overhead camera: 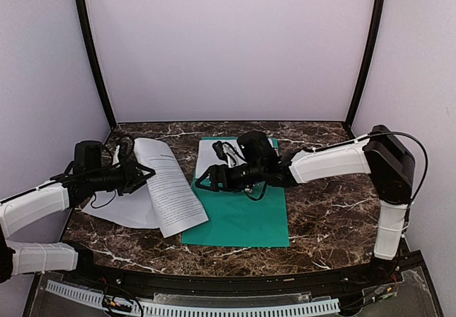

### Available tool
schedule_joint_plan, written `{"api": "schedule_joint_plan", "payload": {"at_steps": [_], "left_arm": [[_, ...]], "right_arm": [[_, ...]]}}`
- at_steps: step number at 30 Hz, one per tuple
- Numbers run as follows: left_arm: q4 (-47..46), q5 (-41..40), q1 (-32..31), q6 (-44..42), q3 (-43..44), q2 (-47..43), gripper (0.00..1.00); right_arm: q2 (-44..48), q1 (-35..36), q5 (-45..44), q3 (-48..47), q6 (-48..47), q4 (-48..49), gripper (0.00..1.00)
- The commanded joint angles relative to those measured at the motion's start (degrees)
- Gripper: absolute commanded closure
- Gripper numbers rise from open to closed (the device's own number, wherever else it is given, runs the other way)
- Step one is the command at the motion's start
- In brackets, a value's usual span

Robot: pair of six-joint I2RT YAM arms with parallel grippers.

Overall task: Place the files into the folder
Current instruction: Place the folder with some files.

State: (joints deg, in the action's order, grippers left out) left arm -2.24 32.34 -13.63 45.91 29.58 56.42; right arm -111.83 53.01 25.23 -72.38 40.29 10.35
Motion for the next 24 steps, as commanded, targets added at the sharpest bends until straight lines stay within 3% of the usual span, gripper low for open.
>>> {"api": "schedule_joint_plan", "payload": {"at_steps": [1, 7, 17, 24], "left_arm": [[-6.94, 6.37, -1.46, 3.52, -1.20, 2.42, 0.66], [-9.00, 10.45, -4.83, 4.98, 2.13, 3.90, 0.65], [-7.64, 7.04, -9.22, 0.93, 0.82, 16.72, 0.64], [4.60, -0.19, -9.31, -9.42, 3.77, 23.08, 0.59]], "right_arm": [[4.66, -1.24, -4.60, 2.49, -3.89, -4.65, 0.16], [8.60, -2.94, -6.16, 5.80, -5.07, -6.36, 0.16], [9.74, -3.09, -7.95, 4.26, -7.55, -10.17, 0.16], [8.13, -3.09, -6.93, 3.89, -7.62, -11.58, 0.16]]}}
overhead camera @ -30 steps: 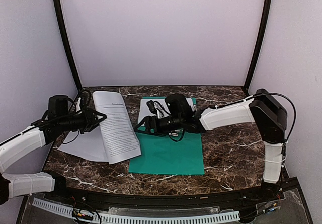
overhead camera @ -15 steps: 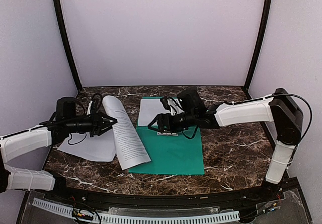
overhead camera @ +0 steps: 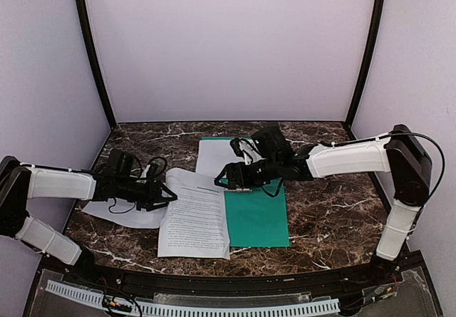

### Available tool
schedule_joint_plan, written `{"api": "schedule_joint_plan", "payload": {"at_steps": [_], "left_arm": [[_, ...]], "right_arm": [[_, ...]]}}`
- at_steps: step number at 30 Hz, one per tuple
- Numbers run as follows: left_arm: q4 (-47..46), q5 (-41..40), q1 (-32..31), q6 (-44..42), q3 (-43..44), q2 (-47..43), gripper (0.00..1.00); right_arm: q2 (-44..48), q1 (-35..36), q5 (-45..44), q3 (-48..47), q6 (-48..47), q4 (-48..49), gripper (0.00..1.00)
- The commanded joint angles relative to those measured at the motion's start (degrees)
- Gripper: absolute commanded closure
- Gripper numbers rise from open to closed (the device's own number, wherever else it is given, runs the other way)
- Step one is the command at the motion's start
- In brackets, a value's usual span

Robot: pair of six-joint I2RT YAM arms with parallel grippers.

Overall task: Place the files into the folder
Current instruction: Place the folder with some files, then pick up the file from the center of the board.

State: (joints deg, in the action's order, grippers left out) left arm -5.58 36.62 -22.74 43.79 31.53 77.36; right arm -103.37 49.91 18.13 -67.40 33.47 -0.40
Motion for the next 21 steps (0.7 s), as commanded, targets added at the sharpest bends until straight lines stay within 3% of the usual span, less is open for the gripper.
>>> {"api": "schedule_joint_plan", "payload": {"at_steps": [1, 6, 12, 16, 21], "left_arm": [[8.90, -4.75, -0.19, -8.37, 2.41, 2.86, 0.57], [11.19, -5.63, -0.22, -10.45, 4.07, 3.48, 0.42], [24.59, -17.50, -0.20, -15.70, 7.37, -5.96, 0.21], [29.95, -28.99, 0.07, -16.68, 6.65, -11.98, 0.06], [33.36, -35.68, 2.72, -17.53, 8.39, -14.41, 0.01]], "right_arm": [[-0.90, 0.01, 0.55, -1.40, -0.76, -0.80, 0.16], [-3.44, 0.63, 1.88, -3.66, -1.73, -1.73, 0.16], [-6.18, 4.81, 2.02, -9.18, -8.25, -5.62, 0.18], [-10.70, 9.89, 1.28, -17.15, -15.71, -10.54, 0.20], [-20.38, 15.13, 0.21, -32.84, -23.37, -19.26, 0.25]]}}
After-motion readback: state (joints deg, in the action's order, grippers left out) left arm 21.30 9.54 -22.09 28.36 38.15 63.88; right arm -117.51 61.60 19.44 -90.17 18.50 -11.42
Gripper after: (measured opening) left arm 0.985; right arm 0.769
